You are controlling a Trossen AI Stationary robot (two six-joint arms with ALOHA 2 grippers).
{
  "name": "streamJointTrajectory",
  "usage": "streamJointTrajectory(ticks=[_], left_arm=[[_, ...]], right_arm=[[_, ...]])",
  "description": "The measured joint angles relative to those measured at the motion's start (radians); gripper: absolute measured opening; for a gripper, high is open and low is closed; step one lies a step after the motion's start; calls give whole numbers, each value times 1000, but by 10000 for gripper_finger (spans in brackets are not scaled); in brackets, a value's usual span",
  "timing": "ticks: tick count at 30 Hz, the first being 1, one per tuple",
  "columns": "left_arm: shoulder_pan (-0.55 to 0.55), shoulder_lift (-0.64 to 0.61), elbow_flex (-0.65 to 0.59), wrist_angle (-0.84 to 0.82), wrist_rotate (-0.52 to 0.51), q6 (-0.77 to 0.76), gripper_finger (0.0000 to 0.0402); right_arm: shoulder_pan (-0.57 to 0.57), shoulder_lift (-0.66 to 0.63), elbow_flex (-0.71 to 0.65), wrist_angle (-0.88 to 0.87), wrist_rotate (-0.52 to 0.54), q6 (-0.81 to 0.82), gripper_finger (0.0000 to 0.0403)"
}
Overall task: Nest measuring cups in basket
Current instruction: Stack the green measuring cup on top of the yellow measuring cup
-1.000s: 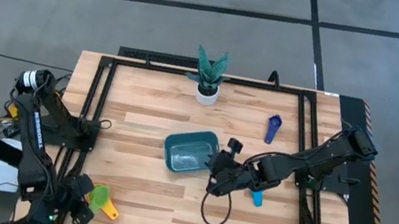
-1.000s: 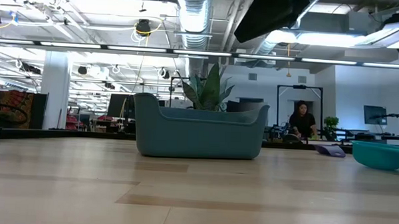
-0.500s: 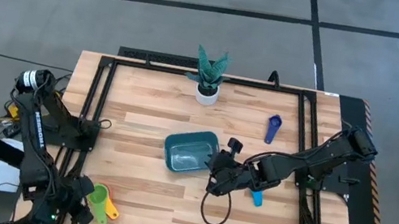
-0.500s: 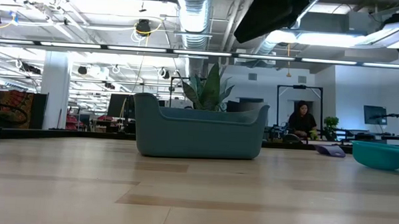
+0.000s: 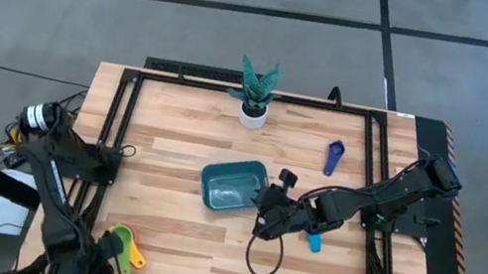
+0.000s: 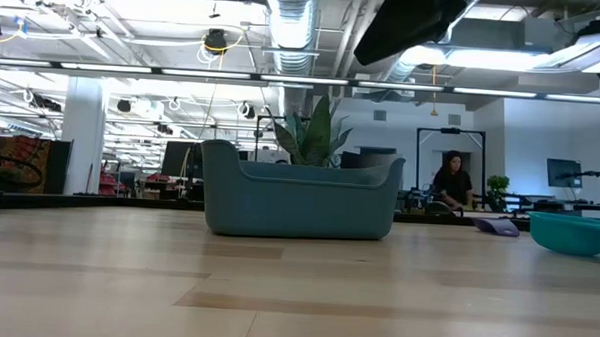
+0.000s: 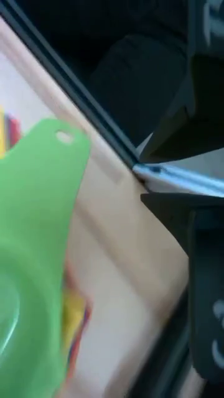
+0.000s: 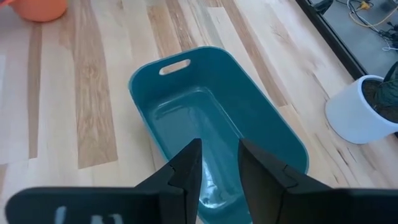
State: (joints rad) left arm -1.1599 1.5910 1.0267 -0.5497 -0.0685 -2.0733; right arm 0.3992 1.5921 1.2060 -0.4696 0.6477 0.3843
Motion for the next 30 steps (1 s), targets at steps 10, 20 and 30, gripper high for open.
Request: streamJointTrajectory(ticks=[10,20,30], left_arm=[[4,46,13,7,-60,12,28],[47,46,21,-27,-173,78,3],[124,46,65,-45,-200,247,0]], right_arm=[[0,0,0,-5,3,0,122],[0,0,0,-9,3,0,122],[0,0,0,-18,3,0,120]])
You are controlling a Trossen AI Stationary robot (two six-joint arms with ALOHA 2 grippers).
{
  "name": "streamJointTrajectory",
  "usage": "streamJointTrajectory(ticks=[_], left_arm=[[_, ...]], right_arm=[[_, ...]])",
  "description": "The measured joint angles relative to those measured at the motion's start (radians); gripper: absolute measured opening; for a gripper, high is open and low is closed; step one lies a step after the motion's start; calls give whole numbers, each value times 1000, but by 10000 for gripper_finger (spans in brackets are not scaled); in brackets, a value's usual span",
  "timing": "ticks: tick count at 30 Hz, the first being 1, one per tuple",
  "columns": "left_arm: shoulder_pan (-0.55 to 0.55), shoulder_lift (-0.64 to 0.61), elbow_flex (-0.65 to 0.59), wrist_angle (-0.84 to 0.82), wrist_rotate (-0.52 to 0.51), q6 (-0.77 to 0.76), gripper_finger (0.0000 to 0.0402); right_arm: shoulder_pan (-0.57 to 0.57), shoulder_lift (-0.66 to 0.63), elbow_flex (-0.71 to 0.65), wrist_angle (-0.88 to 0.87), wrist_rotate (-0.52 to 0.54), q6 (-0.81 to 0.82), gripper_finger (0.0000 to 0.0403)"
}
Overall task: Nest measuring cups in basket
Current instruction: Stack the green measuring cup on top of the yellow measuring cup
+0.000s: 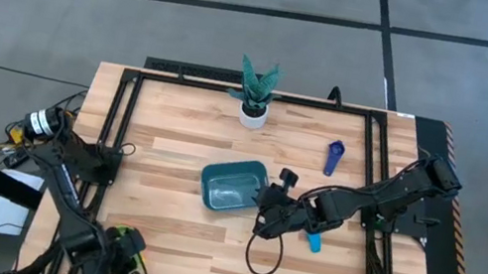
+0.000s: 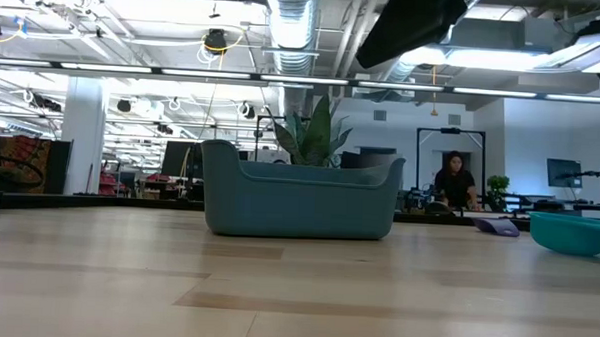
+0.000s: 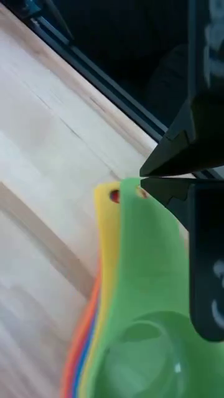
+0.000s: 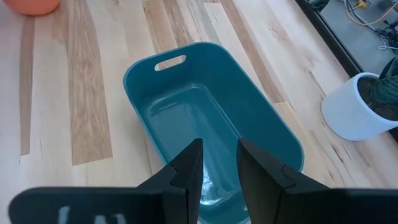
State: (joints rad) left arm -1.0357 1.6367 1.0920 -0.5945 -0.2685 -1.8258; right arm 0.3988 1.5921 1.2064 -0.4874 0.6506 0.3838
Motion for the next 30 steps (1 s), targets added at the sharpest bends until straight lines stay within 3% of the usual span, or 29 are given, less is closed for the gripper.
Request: streamJointTrajectory(ticks=[7,12,15,23,30], left_arm=[[33,-19,1,-8,-16,71,0],[69,-35,47,-137,-161,207,0],[112,-33,48,-160,-186,323,0],[184,2,18,-159,41,442,0],[173,9,18,-156,97,442,0]], right_arm=[[-4,0,0,43,2,0,120],[-11,57,-2,140,-56,-75,118],[-10,80,4,191,-89,-86,118],[0,72,0,156,-99,-80,118],[0,71,0,163,-90,-94,118]])
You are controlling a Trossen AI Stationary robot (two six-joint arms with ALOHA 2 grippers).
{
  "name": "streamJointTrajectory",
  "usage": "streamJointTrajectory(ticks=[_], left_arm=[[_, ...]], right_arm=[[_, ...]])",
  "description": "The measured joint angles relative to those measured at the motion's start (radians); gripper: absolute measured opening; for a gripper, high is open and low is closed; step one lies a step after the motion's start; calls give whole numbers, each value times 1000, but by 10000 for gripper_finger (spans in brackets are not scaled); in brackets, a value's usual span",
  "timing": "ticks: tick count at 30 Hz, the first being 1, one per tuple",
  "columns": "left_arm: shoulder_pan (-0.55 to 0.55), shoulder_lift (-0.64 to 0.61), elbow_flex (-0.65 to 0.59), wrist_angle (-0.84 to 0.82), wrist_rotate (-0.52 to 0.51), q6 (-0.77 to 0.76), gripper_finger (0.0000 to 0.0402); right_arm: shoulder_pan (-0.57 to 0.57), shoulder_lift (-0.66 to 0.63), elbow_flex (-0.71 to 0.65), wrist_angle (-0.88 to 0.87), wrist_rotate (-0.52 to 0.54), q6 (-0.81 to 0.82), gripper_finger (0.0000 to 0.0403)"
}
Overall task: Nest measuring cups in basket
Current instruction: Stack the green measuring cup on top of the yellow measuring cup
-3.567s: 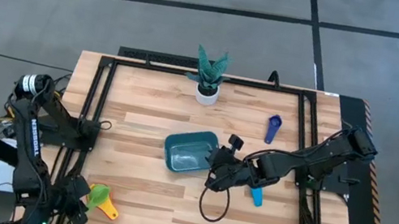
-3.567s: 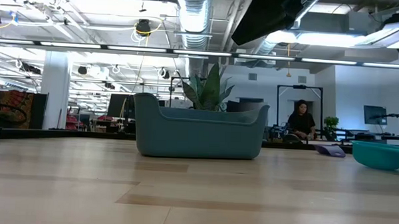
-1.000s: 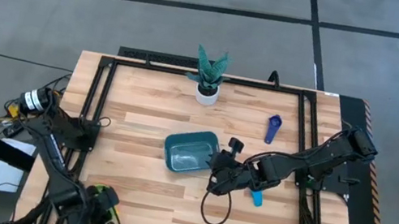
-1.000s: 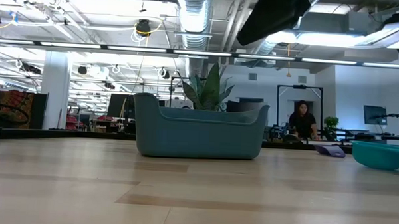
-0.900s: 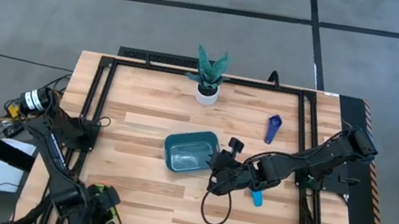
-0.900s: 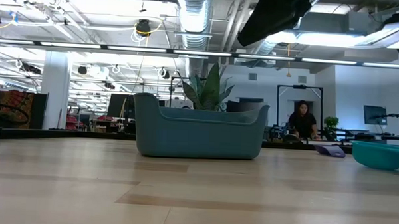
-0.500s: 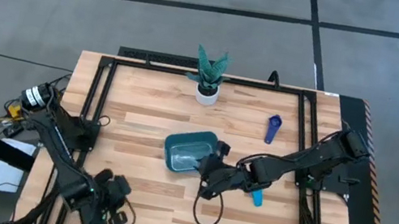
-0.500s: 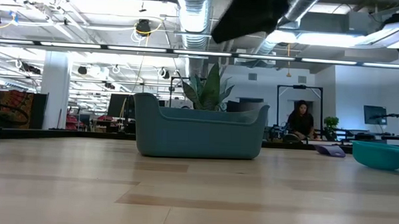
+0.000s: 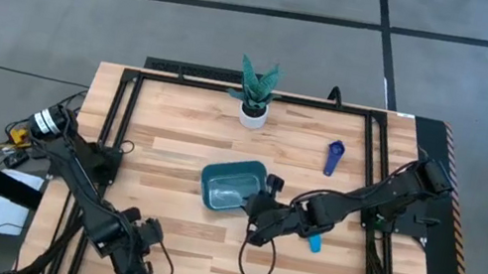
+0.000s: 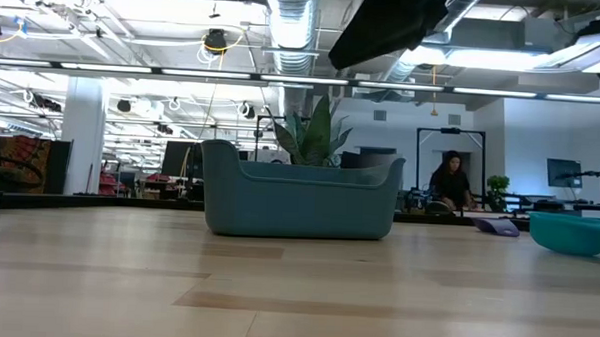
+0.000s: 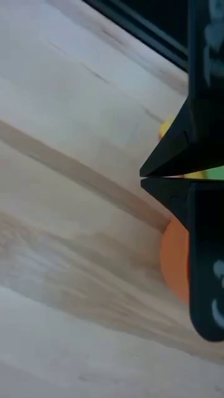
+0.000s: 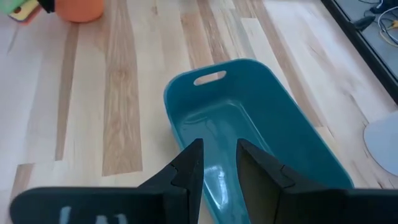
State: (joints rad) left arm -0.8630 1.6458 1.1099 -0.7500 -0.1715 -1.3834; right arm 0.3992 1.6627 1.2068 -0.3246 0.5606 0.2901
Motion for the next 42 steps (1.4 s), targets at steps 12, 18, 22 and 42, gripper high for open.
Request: streamJointTrajectory(ticks=[12,18,22,42], left_arm=[[-5,14,52,-11,105,19,0],[-32,14,159,-69,35,12,0],[-116,25,181,-52,104,-71,0],[-271,124,177,-79,179,-312,0]], right_arm=[[-2,7,0,41,-4,14,118],[-10,98,0,230,-113,-10,118],[-6,170,0,394,-238,-88,118],[-22,565,393,552,-484,-462,118]])
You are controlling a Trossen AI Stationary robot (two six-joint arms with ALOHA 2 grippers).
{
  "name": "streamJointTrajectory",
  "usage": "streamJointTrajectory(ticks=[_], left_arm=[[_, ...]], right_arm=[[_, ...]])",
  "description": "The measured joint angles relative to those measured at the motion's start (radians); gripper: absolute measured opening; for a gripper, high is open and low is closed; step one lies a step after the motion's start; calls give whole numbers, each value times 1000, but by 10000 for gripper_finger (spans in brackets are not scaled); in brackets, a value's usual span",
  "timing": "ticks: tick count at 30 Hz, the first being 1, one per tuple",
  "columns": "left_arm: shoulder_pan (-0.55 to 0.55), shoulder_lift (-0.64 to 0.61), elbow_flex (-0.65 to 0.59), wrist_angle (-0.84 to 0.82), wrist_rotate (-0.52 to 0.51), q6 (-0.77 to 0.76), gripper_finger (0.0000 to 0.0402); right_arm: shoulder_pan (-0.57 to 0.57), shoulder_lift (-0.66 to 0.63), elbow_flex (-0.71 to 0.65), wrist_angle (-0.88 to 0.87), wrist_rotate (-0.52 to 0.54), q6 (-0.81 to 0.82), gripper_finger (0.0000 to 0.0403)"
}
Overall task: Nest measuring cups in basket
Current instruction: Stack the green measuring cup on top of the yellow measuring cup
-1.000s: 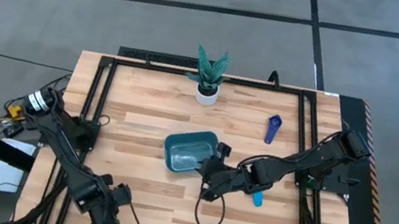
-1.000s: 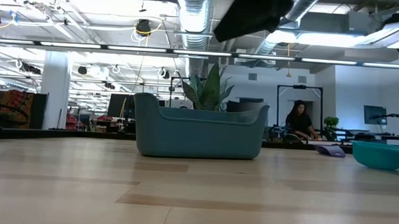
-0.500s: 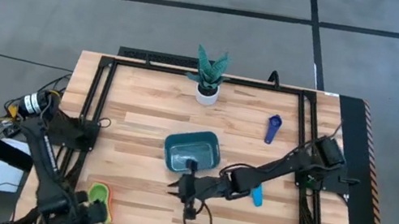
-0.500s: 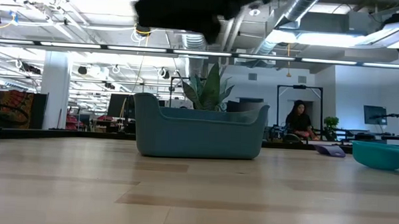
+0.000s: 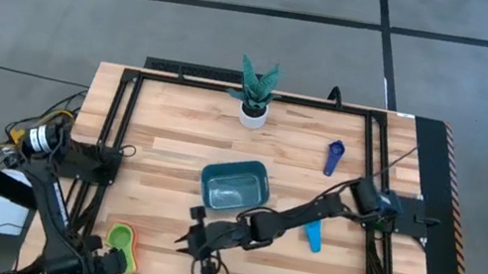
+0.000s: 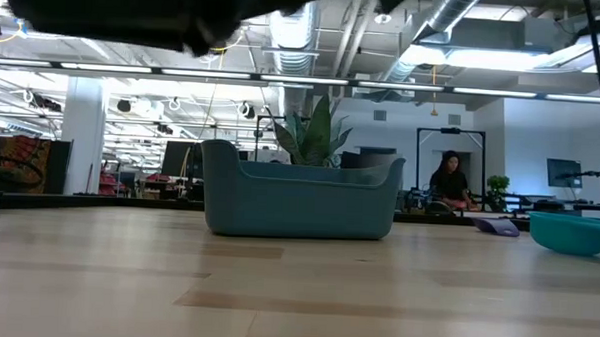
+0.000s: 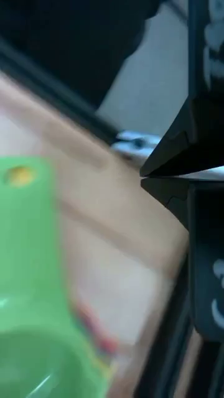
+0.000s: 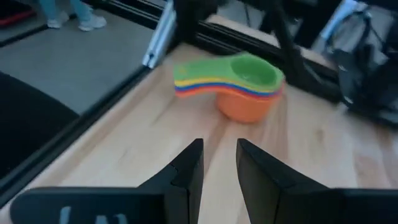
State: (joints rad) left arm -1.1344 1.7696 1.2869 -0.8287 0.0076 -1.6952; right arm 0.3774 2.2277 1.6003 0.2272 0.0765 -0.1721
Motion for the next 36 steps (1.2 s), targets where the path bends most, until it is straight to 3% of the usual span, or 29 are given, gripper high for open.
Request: streamJointTrajectory(ticks=[4,17,22,26,32,36], left_arm=[[20,1,0,-17,-93,16,0],[66,1,0,-51,-85,78,0],[83,1,0,-84,-173,80,0],[106,1,0,-84,-186,121,0],[115,0,31,-111,-63,182,0],[115,0,94,-222,-116,218,0]], right_arm=[[-8,64,94,-26,-56,-23,118],[-41,199,248,-46,-177,-36,118],[-50,228,274,-47,-204,-21,118],[-51,228,274,-77,-207,-9,118],[-59,157,274,-231,-161,-12,118],[-74,78,274,-316,-149,-6,118]])
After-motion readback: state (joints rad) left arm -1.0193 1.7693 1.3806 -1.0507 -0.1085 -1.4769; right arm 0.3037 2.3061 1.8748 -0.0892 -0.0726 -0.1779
